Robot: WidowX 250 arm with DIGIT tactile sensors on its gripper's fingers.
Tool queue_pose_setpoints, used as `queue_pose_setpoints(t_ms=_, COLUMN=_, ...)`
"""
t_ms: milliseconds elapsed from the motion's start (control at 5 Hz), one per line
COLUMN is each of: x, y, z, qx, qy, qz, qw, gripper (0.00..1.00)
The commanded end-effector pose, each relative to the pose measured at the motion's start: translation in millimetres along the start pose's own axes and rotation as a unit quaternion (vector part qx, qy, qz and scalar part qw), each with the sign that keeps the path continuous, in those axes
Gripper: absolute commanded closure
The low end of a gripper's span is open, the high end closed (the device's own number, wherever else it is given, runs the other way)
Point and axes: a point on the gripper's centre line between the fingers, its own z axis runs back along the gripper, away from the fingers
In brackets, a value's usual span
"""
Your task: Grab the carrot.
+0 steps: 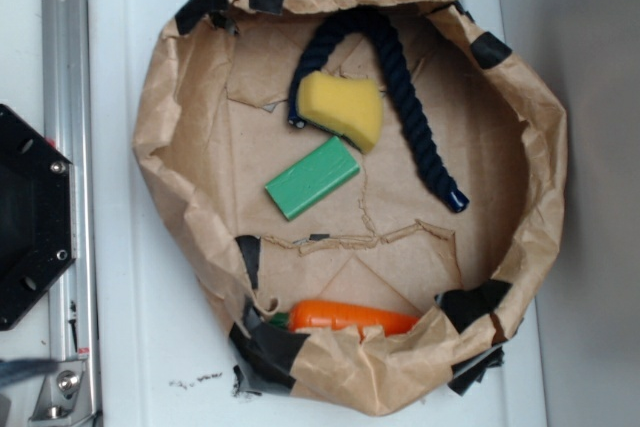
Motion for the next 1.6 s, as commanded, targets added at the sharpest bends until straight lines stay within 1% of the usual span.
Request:
queue_pose_setpoints(t_ms=0, x=0, y=0, z=0, qx=0.0, qy=0.0, qz=0.0, qw=1.0, gripper=0.0)
queue_pose_setpoints(t_ms=200, x=38, y=11, z=-37, qx=-0.043, qy=-0.005, qz=-0.043, qw=0.998, gripper=0.0)
queue_pose_setpoints(t_ms=400, x=66, y=3, z=-52, qx=-0.109, qy=-0.021, qz=-0.085, qw=0.99, gripper=0.0)
queue_pose_setpoints(t_ms=600, x=89, y=-1, z=-72, qx=-0.135, qy=-0.018, qz=-0.112, qw=0.984, gripper=0.0)
queue_pose_setpoints(t_ms=800, x=106, y=-14, z=-92, qx=-0.113, qy=-0.022, qz=-0.151, qw=0.982, gripper=0.0)
queue_pose_setpoints(t_ms=1000, x=120, y=-18, z=-116, qx=-0.09, qy=-0.01, qz=-0.168, qw=0.982, gripper=0.0)
queue_pose_setpoints(t_ms=1200, x=136, y=-12, z=-135, qx=-0.09, qy=-0.004, qz=-0.172, qw=0.981, gripper=0.0)
queue_pose_setpoints(t_ms=1400, x=140, y=-27, z=-146, qx=-0.104, qy=-0.003, qz=-0.201, qw=0.974, gripper=0.0)
